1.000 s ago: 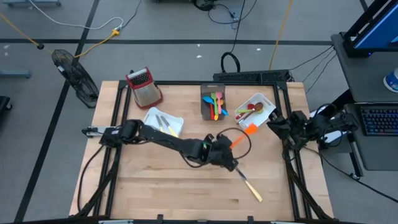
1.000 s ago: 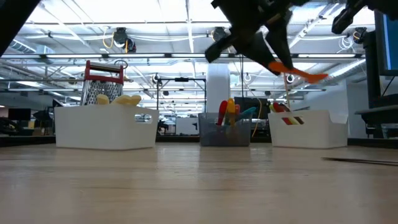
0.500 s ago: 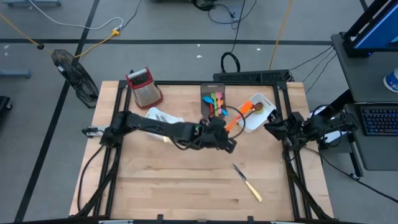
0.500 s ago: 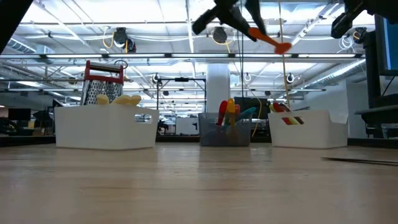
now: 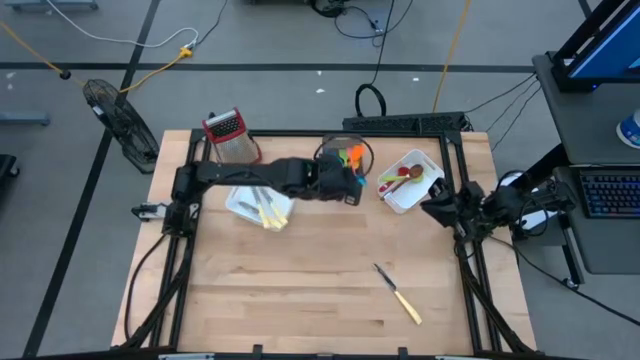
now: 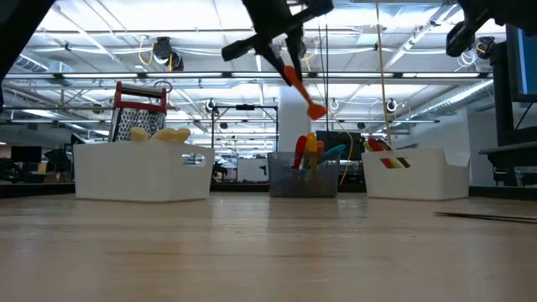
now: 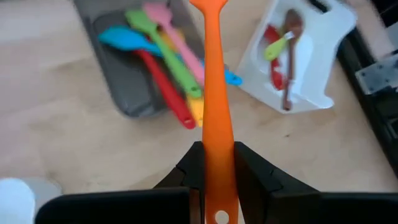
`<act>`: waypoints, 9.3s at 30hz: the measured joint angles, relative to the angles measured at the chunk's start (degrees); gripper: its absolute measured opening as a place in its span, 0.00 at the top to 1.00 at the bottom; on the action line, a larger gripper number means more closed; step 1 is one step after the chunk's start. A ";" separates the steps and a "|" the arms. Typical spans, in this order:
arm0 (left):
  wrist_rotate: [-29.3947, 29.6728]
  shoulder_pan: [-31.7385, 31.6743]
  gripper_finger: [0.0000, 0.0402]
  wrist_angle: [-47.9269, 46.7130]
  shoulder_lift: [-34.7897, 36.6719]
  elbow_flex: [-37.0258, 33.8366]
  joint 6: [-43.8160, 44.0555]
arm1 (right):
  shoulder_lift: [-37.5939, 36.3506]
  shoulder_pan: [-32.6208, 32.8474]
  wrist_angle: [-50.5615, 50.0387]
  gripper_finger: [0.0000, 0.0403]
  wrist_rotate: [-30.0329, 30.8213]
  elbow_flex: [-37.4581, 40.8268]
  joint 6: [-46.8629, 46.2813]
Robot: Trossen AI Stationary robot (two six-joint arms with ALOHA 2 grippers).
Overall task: Pick & Place Kitchen Items
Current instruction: Put the orange spatula into the black bin, then put the yellow knife into the left white bin
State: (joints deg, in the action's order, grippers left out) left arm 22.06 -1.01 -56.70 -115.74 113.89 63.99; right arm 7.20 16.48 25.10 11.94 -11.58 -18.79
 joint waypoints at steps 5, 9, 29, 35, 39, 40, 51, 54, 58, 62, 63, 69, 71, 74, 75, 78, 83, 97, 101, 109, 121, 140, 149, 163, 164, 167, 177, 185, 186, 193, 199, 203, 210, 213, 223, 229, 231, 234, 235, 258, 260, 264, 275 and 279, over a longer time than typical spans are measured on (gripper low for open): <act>-4.83 -3.79 0.88 -0.31 0.00 0.00 2.54 | 0.00 -0.02 -2.13 0.89 0.01 -0.01 0.00; -6.87 -6.84 0.88 -0.27 0.00 0.00 4.23 | 0.00 0.00 -3.14 0.89 0.02 0.01 0.00; -15.23 -12.67 0.88 0.41 -7.16 -0.02 8.99 | -0.02 0.01 -6.58 0.89 0.11 0.00 0.52; -15.94 -13.50 0.88 0.31 -7.70 -0.02 9.38 | -0.02 -0.01 -7.48 0.89 0.06 0.01 0.44; -18.46 -14.03 0.88 1.28 -8.86 -0.02 9.64 | -0.02 -0.01 -7.48 0.89 0.04 0.01 0.44; -19.13 -14.11 0.87 1.26 -9.00 -0.04 9.59 | -0.02 0.00 -7.48 0.89 0.04 -0.01 0.44; -18.62 -13.89 0.59 3.45 -9.79 -0.04 9.57 | -0.02 0.01 -7.45 0.89 0.02 0.01 -0.26; -19.45 -13.89 0.51 3.40 -9.79 -0.04 8.42 | -0.02 0.01 -7.43 0.89 0.02 0.01 -0.85; -20.85 -13.89 0.45 3.40 -9.79 -0.04 3.80 | -0.02 0.01 -7.44 0.89 -0.15 0.01 -4.88; -20.62 -13.89 0.42 3.80 -8.79 -0.04 1.98 | -0.02 0.01 -7.38 0.89 -0.42 0.01 -9.67; -20.48 -13.89 0.42 3.97 -8.19 -0.04 1.64 | -0.02 0.01 -7.25 0.89 -1.33 0.01 -10.24; -15.60 -12.91 0.42 4.12 -4.40 -0.04 -1.44 | 0.36 0.14 -5.18 0.89 -7.15 0.00 -11.58; -12.36 -11.52 0.42 4.21 -3.07 -0.03 -3.07 | 1.09 0.37 -2.97 0.89 -7.68 0.01 -12.86; -8.13 -8.66 0.42 3.66 -0.69 -0.04 -6.40 | 3.23 1.57 1.70 0.89 -7.61 0.01 -12.52; -7.03 -7.56 0.42 3.43 0.22 -0.04 -7.08 | 4.14 2.13 3.57 0.89 -7.65 0.01 -11.85; -4.31 -4.07 0.42 2.53 2.38 -0.03 -9.31 | 7.62 3.96 10.07 0.89 -7.56 -0.04 -9.81; 2.03 2.65 0.42 0.22 5.28 -0.02 -11.83 | 14.51 7.38 17.66 0.89 -7.24 -0.56 -7.12; 17.28 19.70 0.42 -10.78 11.24 -0.02 -7.64 | 36.43 15.74 -13.21 0.89 -4.17 -28.52 5.21; 20.33 22.85 0.42 -14.28 12.36 -0.03 -4.00 | 42.57 17.76 -23.19 0.89 -2.99 -32.86 1.25; 24.07 27.26 0.42 -17.37 13.60 -0.02 -2.04 | 53.49 23.31 -41.44 0.89 -3.22 -39.37 -10.00; 24.49 30.78 0.42 -20.69 13.56 -0.58 -3.80 | 68.65 27.17 -51.05 0.89 -12.30 -45.30 -26.31; 21.23 31.13 0.42 0.76 20.24 -19.48 -13.50 | 74.44 27.02 -57.65 0.70 -18.08 -45.30 -47.28; 19.45 30.98 0.42 19.25 32.70 -37.85 -18.63 | 74.49 26.63 -59.66 0.50 -17.99 -43.82 -51.89; 19.50 31.03 0.42 27.90 46.91 -52.93 -19.26 | 74.51 24.85 -52.90 0.49 -18.18 -39.00 -61.55; 19.52 31.03 0.42 27.93 47.12 -52.94 -19.59 | 74.51 24.69 -52.57 0.49 -18.18 -38.76 -61.57; 19.50 31.03 0.42 27.91 47.24 -52.94 -20.26 | 74.49 23.81 -52.84 0.50 -18.20 -38.12 -61.57; 18.41 30.98 0.42 27.86 47.23 -52.96 -21.85 | 74.54 21.73 -52.46 0.51 -18.23 -36.64 -61.57; 18.30 30.97 0.42 27.77 47.22 -52.96 -23.46 | 81.75 21.75 -51.25 0.51 -23.63 -35.24 -61.60; 18.28 30.87 0.42 27.75 47.22 -52.96 -23.62 | 82.90 21.68 -50.56 0.51 -24.13 -35.31 -61.51; 16.13 29.95 0.42 27.60 47.21 -52.96 -23.82 | 88.13 21.69 -51.04 0.51 -25.24 -35.35 -61.50; 13.88 28.92 0.42 27.38 47.21 -52.96 -23.76 | 86.50 21.71 -50.53 0.51 -24.93 -35.29 -60.91; 13.80 28.84 0.42 27.37 47.21 -52.96 -23.41 | 82.38 21.78 -51.80 0.51 -20.92 -35.07 -61.88; 13.80 28.86 0.42 27.38 47.21 -52.96 -23.41 | 77.46 21.89 -51.63 0.51 -17.16 -34.95 -63.04; 13.80 28.88 0.42 27.42 47.21 -52.96 -23.38 | 76.89 22.00 -48.77 0.51 -17.94 -34.97 -64.42; 13.97 28.88 0.42 27.90 47.19 -52.96 -24.36 | 82.20 23.80 -44.66 0.51 -18.22 -35.03 -70.92; 13.99 28.86 0.42 27.91 47.19 -52.96 -24.73 | 87.02 23.88 -43.94 0.51 -19.48 -35.38 -72.98; 13.99 28.86 0.42 27.95 47.19 -52.96 -24.74 | 88.72 23.92 -45.96 0.51 -19.86 -35.40 -73.17; 14.02 28.84 0.42 27.97 47.19 -52.96 -24.78 | 90.63 23.96 -50.42 0.51 -19.66 -35.43 -74.84; 14.02 28.84 0.42 27.97 47.19 -52.96 -24.81 | 91.05 23.96 -51.65 0.51 -19.64 -35.56 -75.35; 13.92 28.84 0.42 28.28 47.19 -52.96 -22.68 | 92.43 24.01 -60.94 0.92 -16.85 -35.60 -76.62; 13.17 28.85 0.42 28.31 47.19 -52.96 -21.76 | 92.31 24.01 -60.81 0.92 -16.77 -35.58 -77.11; 11.30 28.84 0.42 28.33 47.19 -52.96 -20.29 | 90.50 24.09 -60.15 0.92 -15.11 -34.96 -77.91; 10.80 28.86 0.42 28.52 47.19 -52.96 -18.54 | 85.56 24.12 -62.29 0.92 -9.13 -34.27 -77.68; 10.74 28.86 0.42 30.12 47.19 -52.96 -19.10 | 84.64 24.09 -60.99 0.92 -8.54 -34.27 -77.35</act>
State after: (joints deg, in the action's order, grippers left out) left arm 32.80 27.86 -26.58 -68.55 60.93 44.89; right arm 91.84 40.58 -35.89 3.40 -45.85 -96.14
